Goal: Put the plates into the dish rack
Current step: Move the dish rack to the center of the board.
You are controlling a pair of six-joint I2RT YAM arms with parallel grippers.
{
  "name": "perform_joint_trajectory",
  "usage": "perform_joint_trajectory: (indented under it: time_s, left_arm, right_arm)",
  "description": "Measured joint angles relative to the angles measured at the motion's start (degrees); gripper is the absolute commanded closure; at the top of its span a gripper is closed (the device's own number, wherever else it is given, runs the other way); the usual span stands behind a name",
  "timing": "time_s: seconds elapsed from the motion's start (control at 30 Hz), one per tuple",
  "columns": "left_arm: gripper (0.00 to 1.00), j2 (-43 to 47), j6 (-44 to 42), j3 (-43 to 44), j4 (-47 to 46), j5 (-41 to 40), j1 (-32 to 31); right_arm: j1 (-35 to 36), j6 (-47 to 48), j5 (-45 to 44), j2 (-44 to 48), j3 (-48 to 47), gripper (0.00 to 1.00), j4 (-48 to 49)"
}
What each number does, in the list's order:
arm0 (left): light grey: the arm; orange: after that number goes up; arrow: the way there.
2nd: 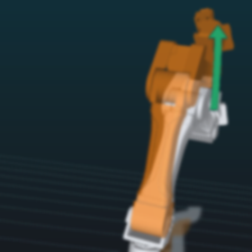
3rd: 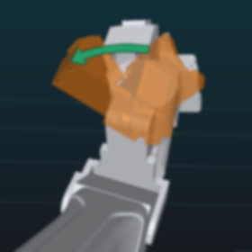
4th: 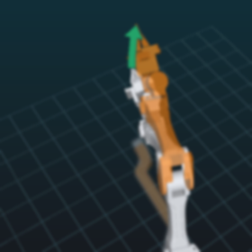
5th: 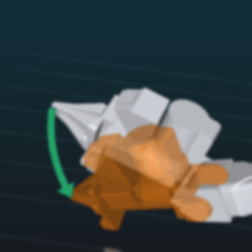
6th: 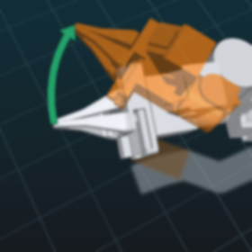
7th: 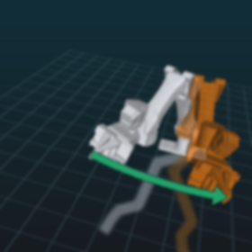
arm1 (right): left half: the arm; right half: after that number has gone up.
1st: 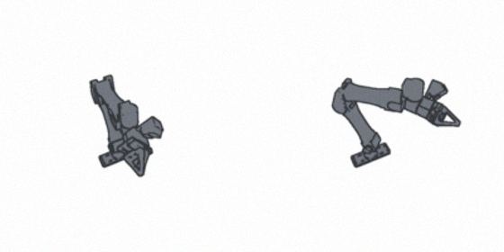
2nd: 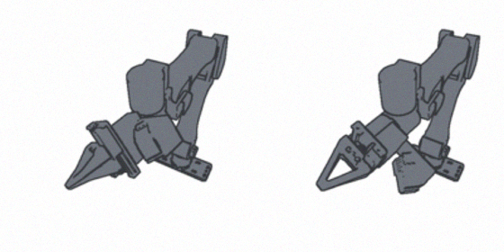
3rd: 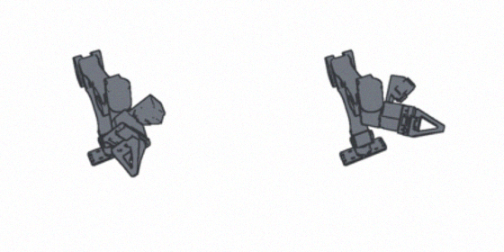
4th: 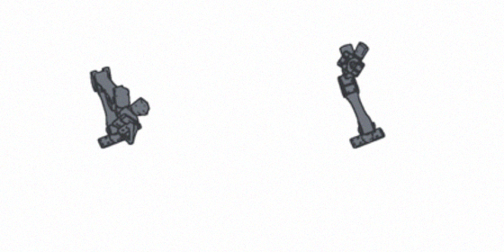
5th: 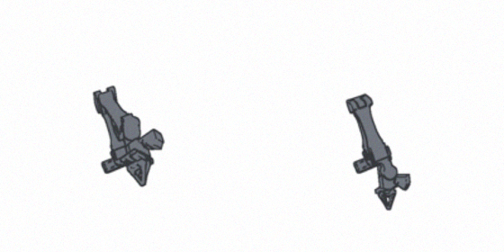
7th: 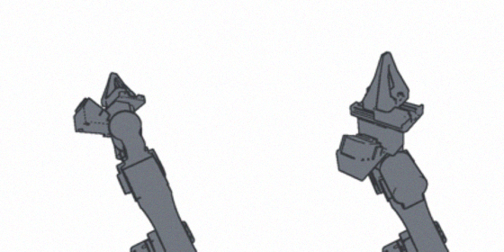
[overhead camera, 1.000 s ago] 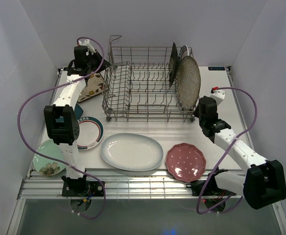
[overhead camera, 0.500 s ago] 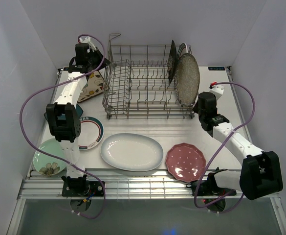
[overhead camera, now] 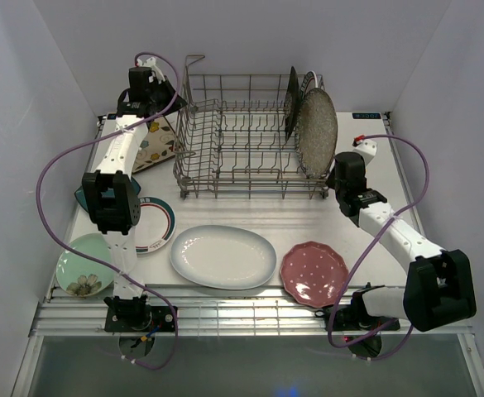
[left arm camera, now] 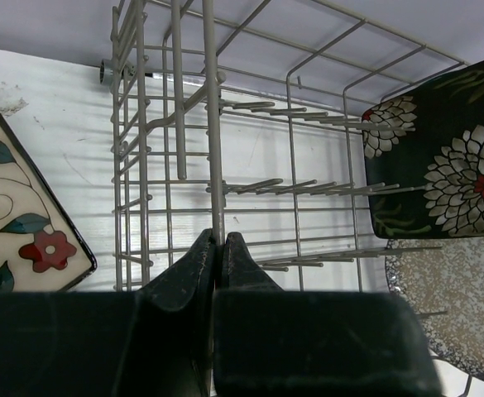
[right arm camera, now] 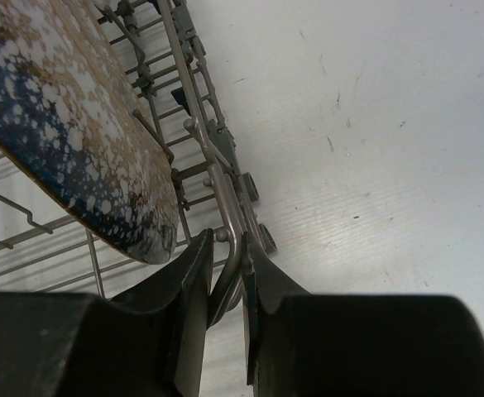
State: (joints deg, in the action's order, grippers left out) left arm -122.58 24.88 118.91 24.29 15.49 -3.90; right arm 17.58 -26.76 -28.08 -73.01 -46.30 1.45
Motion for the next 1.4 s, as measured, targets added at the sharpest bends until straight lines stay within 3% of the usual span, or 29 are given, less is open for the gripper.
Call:
perform_joint_trajectory:
  time_s: [0.07,0.1,0.27,0.37,0.4,0.6,1.0,1.1,1.4]
  left_arm:
    - [1.0,-0.1,-0.2,0.2,0.3,0.0,0.0]
    - [0.98,-0.2,-0.2,0.4,0.4,0.0,0.0]
    - [0.54,-0.5,-2.1,0.5,0.1,0.2,0.1]
    - [0.41,-1.4,-2.9,-0.2,-0.9,0.2,0.7]
    - [0.29,-1.5,-2.9,-0.5,-1.2,0.5,0.9]
    - [0.06,-1.5,-3.6,-2.5,-1.6,0.5,1.7]
    - [0.02,1.4,-4.9,-3.8,-0.8,-0.1,2.1]
    - [0.02,4.7,-5.9,-5.0,-0.8,-0.5,2.3]
    - [0.02,20.0,-8.9,-12.7,-3.3,-1.3,2.3]
  right_arm:
    - [0.0,0.2,0.0,-0.3,-0.4,0.91,-0.5]
    - [0.0,0.2,0.0,-0.3,-0.5,0.83,-0.7]
    - [0.0,0.9,0.5,-0.4,-0.9,0.64,-1.2]
    - [-0.2,2.2,1.2,-0.4,-0.9,0.62,-1.3]
    - [-0.3,2.4,1.3,-0.4,-0.9,0.57,-1.3]
    - [-0.3,3.3,1.3,2.4,-0.7,0.38,-1.6]
    - [-0.5,3.4,1.0,9.9,-0.1,0.28,-2.1]
    - [-0.5,3.4,1.1,12.3,0.7,0.23,-3.5]
    - [-0.5,2.2,4.3,23.6,8.4,0.22,-6.2]
